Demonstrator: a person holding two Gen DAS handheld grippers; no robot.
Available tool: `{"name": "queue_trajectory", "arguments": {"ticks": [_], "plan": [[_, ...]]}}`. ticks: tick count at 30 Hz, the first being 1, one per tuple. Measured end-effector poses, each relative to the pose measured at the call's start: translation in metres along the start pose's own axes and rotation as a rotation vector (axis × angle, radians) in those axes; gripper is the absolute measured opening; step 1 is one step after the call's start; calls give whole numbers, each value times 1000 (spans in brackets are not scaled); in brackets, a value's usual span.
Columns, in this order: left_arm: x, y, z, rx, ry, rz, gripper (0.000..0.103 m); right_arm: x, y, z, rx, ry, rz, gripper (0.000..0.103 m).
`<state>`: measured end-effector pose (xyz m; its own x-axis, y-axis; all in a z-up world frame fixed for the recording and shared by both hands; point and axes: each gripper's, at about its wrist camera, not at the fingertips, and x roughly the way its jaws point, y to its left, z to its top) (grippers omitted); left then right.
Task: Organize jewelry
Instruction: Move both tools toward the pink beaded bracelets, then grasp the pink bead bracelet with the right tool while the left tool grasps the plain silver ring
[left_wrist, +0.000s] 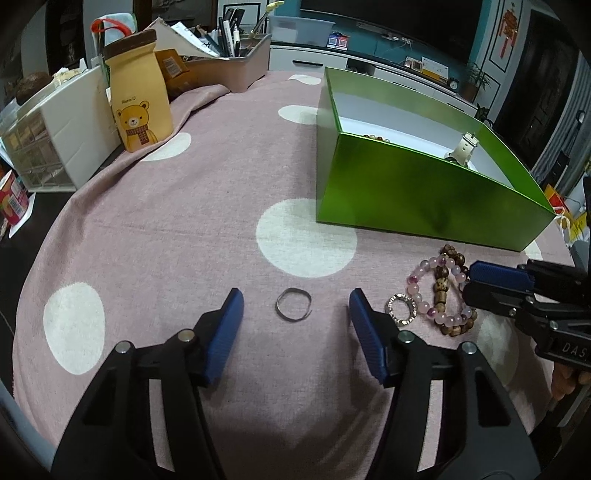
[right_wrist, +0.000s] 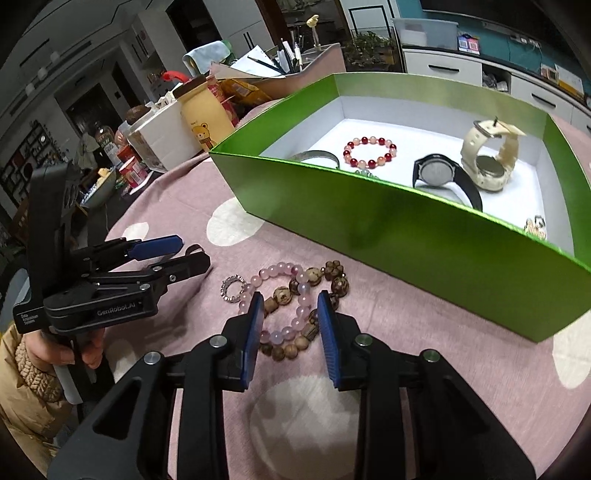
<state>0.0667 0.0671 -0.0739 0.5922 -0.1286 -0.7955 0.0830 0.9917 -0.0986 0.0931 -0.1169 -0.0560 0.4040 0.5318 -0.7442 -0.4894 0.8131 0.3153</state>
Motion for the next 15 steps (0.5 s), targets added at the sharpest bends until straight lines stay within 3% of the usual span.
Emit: {"name": "queue_trajectory", "arguments": {"ticks": [9, 13, 15], "plan": [[1, -6, -2, 64, -28, 13, 53, 16, 13, 6, -103, 49, -75, 21], [1, -5, -3, 72, -42, 16, 43, 15, 11, 6, -92, 47, -81, 10], [0, -3, -3, 68, -49, 19, 37, 15, 8, 5, -79, 44, -82, 9]]}}
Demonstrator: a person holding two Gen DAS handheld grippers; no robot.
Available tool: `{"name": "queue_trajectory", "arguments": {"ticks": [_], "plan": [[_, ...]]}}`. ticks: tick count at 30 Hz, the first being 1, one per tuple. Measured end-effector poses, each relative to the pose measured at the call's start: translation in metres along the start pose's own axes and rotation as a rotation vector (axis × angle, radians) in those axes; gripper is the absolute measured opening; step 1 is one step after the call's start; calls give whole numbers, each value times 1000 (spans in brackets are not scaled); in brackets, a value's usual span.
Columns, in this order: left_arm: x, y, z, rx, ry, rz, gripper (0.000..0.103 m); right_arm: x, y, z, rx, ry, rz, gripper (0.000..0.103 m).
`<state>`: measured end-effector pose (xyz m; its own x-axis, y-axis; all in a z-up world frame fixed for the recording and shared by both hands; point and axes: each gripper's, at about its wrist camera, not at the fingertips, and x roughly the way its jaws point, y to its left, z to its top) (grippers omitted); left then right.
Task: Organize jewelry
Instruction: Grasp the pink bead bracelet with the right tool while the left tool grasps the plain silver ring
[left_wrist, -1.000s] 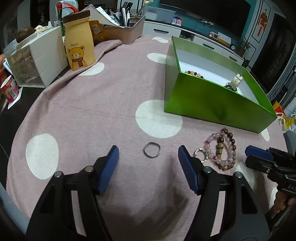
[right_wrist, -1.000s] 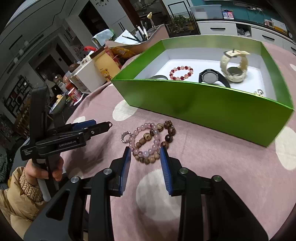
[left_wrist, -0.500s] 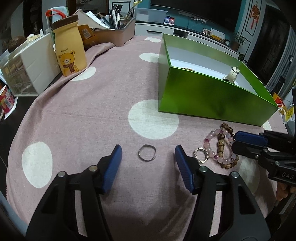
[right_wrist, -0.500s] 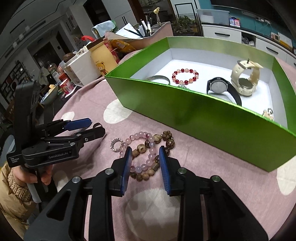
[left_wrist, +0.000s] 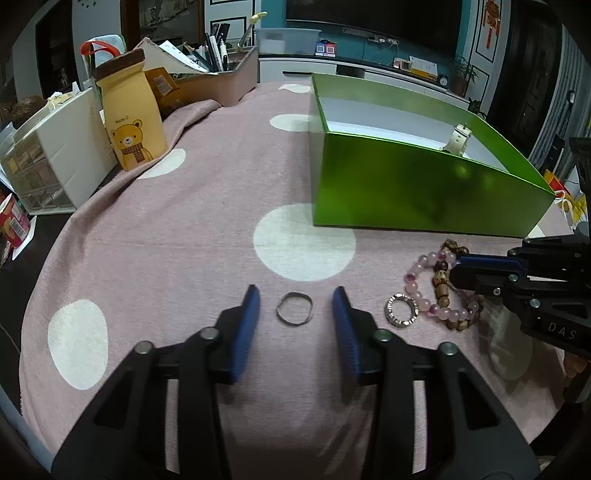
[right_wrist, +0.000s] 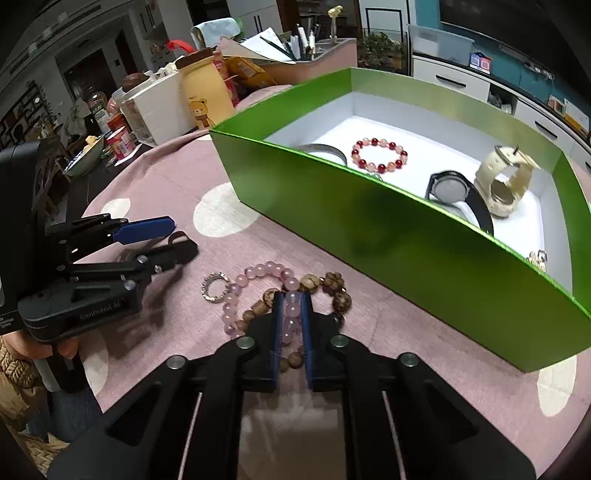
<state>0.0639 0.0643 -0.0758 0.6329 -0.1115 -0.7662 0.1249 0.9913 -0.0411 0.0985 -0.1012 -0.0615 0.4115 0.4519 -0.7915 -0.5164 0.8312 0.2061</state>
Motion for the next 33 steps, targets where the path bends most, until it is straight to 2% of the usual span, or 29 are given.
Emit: {"name": "queue_trajectory", "arguments": {"ticks": [5, 20, 33], "plan": [[0, 2, -1, 1, -10, 11, 20, -6, 0, 0, 14, -23, 10, 8], [-14, 6, 4, -54, -13, -26, 19, -40, 9, 3, 16, -116, 36, 7], [-49, -5, 25, -49, -86, -82, 19, -96, -9, 15, 61, -258, -26, 7]]}}
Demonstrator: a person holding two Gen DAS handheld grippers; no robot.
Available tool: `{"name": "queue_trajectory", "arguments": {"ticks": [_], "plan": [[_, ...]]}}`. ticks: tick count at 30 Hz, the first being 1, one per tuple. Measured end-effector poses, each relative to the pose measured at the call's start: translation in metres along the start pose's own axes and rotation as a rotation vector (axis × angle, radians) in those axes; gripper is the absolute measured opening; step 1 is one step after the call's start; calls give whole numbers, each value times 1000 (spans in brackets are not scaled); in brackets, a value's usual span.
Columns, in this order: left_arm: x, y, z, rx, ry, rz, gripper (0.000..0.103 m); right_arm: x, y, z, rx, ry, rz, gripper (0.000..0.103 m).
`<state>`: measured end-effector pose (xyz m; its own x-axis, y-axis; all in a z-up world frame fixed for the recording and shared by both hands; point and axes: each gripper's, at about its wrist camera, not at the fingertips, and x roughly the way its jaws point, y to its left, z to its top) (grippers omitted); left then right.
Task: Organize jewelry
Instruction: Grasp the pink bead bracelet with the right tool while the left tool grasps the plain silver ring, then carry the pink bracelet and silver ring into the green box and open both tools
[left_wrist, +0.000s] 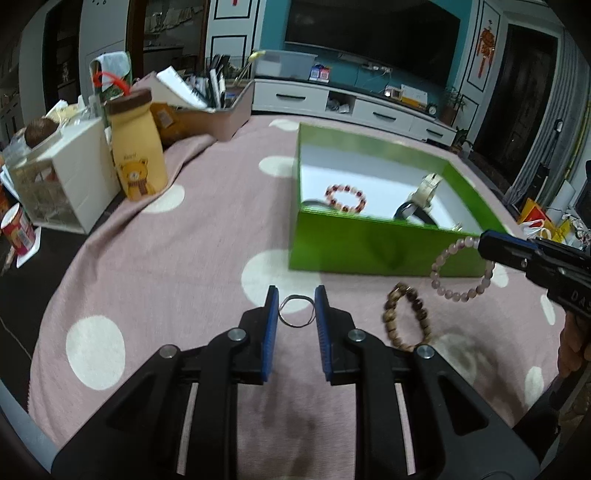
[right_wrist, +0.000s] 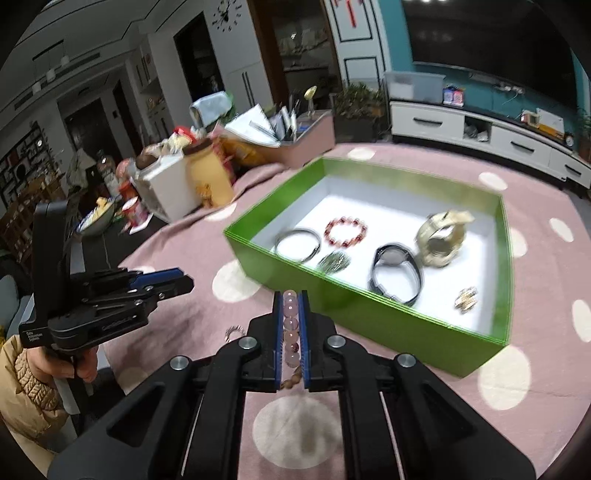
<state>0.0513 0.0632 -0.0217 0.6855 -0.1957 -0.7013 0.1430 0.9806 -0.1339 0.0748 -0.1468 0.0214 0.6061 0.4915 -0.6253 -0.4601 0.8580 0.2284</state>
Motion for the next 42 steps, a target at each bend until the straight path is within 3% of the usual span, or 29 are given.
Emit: {"name": "queue_trajectory", "arguments": {"ticks": [11, 22, 32, 42], "plan": [[-8, -20, 49, 26, -41, -49, 19, -37, -32, 35, 21, -106, -73, 7], [7, -41, 103, 35, -24, -113, 20, -46, -60, 55, 59, -138, -103, 8], [39, -57, 154, 2, 29, -182, 19, -36, -76, 76, 71, -137, -107, 7], [81, -55, 172, -84, 111, -229, 19, -9, -92, 97, 92, -114, -107, 8]]}}
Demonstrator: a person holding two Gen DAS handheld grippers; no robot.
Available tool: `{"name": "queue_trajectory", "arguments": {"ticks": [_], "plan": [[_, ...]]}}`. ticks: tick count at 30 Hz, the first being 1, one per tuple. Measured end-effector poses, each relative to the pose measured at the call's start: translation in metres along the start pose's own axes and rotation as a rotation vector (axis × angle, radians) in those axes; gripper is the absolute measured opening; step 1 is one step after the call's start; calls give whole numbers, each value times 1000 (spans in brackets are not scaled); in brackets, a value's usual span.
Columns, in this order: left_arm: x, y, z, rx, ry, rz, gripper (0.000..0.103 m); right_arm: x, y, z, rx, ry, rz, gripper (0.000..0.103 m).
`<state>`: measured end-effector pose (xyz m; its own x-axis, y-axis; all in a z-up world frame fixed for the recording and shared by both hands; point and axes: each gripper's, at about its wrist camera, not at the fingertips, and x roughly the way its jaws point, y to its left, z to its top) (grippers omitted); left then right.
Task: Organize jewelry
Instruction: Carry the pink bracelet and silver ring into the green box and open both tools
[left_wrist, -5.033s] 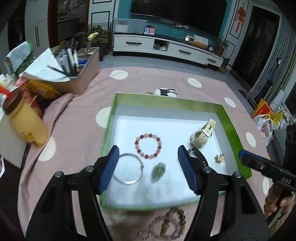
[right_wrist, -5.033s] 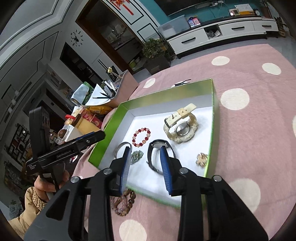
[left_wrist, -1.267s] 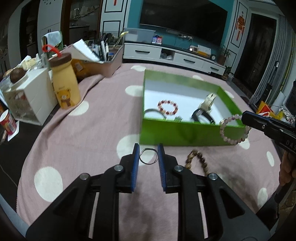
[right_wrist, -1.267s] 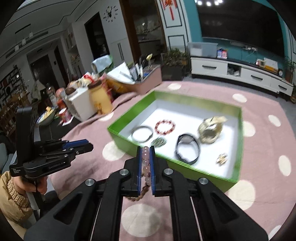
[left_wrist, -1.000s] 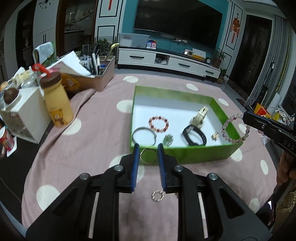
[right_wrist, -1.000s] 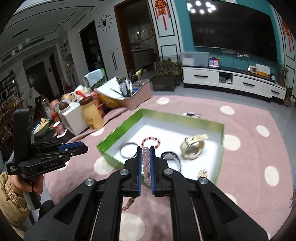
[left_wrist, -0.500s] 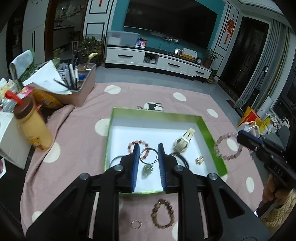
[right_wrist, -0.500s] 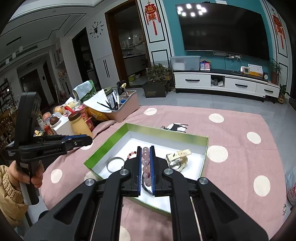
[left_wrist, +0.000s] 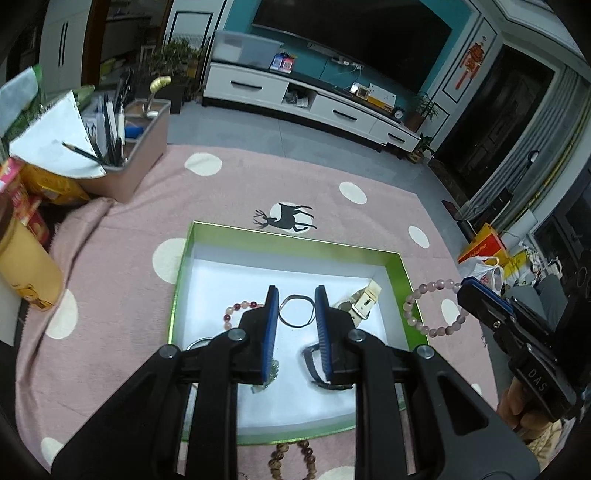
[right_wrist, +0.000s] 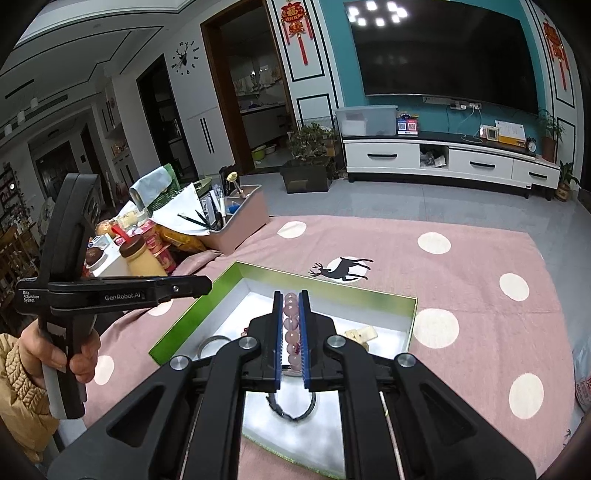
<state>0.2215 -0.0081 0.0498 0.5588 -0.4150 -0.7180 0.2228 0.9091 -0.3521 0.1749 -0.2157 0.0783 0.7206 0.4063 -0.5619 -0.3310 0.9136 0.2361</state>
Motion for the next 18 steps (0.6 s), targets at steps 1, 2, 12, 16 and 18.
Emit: {"name": "queue_trajectory", "arguments": {"ticks": [1, 2, 12, 16, 18], "plan": [[4, 1, 1, -5, 5, 0, 19, 2, -1, 1, 1, 3, -1, 8], [9, 1, 2, -4, 11, 5, 19, 8, -1, 2, 3, 9, -2, 8], [50, -1, -6, 36, 69, 32, 20, 53, -1, -2, 7, 71, -19, 8], [65, -2, -9, 42, 97, 32, 20, 68, -1, -5, 4, 93, -27, 8], [73, -2, -11, 41, 110, 30, 20, 74, -2, -6, 9, 101, -27, 8]]}}
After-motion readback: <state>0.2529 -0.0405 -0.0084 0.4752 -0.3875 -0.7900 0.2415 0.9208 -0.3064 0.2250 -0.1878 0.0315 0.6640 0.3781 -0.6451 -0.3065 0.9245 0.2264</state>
